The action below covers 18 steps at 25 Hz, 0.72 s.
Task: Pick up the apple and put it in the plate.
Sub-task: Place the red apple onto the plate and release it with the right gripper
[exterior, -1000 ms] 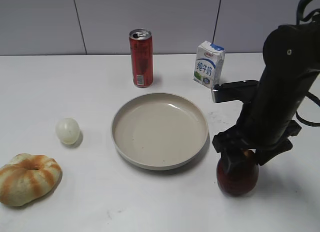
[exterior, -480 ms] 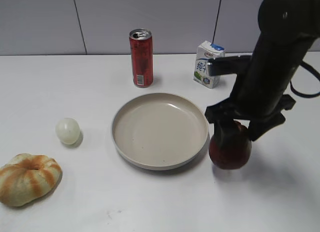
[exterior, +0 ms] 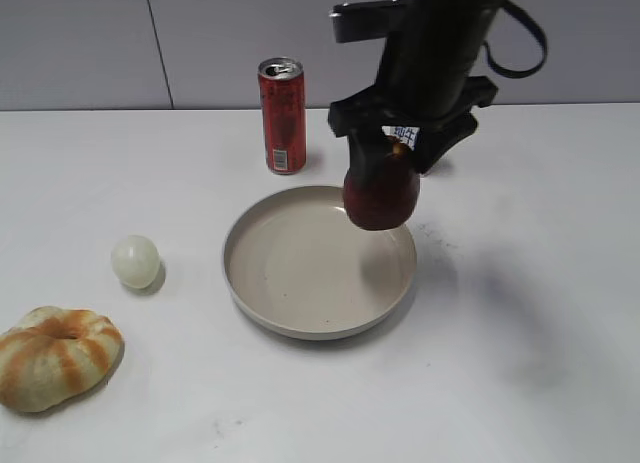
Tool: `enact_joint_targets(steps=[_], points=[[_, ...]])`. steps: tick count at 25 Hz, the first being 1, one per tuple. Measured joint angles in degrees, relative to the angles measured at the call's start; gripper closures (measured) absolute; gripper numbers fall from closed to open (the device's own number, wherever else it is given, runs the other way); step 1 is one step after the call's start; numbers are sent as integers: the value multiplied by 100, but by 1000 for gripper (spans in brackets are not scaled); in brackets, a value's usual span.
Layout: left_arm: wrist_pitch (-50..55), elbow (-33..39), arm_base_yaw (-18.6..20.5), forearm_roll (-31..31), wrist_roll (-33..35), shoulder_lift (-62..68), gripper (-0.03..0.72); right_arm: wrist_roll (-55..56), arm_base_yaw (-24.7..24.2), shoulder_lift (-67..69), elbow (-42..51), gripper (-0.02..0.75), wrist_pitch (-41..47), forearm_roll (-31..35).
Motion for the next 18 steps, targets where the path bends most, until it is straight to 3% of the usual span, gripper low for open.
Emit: enact_joint_targets(steps=[6, 15, 18], points=[[0, 0, 0, 0, 0, 0, 452, -12, 340, 1133, -1036, 188, 265, -40], [0, 0, 0, 0, 0, 0, 452, -18, 396, 1592, -1124, 190, 289, -20], [0, 0, 0, 0, 0, 0, 452, -63, 396, 1599, -1124, 134, 289, -4]])
